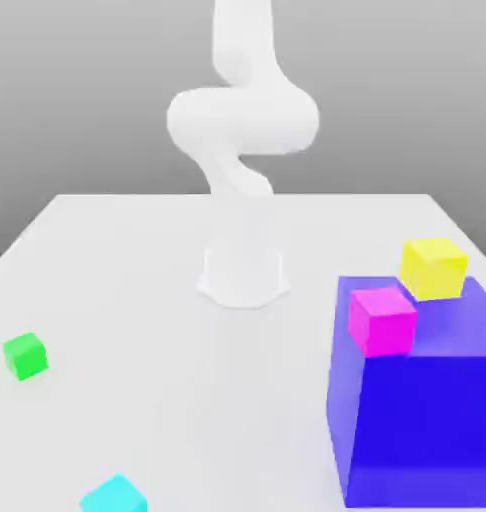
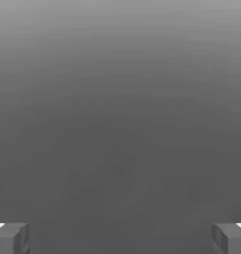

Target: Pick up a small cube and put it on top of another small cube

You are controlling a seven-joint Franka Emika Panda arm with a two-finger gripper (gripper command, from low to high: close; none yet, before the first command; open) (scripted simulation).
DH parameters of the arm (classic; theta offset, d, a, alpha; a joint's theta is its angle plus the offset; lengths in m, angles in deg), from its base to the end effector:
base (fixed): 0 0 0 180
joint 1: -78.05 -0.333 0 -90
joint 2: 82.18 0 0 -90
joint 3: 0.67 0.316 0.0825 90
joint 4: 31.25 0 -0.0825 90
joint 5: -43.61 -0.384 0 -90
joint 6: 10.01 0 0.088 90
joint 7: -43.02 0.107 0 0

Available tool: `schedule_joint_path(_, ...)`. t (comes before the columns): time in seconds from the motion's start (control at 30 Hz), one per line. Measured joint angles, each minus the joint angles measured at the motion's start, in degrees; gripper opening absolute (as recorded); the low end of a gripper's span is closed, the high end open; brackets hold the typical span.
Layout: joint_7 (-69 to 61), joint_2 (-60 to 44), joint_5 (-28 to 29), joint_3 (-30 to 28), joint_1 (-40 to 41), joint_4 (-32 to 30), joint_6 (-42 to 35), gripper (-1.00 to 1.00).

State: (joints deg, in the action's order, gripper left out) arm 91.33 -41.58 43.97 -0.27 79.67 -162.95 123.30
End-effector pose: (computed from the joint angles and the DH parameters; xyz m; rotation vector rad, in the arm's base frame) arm 0.3795 -0.0072 0.6816 -2.4504 1.1265 -0.9604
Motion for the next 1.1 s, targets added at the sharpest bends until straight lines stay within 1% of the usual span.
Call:
schedule_joint_path(0.37, 11.2, -23.2, 1.9, 0.8, 6.2, 0.3, 6.8, 0.00)
schedule_joint_path(0.6, 17.8, -37.8, 2.5, -0.3, 8.8, 0.6, 11.1, 0.00)
schedule_joint_path(0.77, 21.6, -48.1, 1.6, -1.0, 10.4, 0.7, 14.1, 0.00)
schedule_joint_path(0.93, 24.3, -58.4, -0.7, -1.8, 11.5, 0.8, 17.2, 0.00)
schedule_joint_path(1.1, 24.6, -68.8, -1.9, -1.6, 12.2, 2.5, 24.2, 0.00)
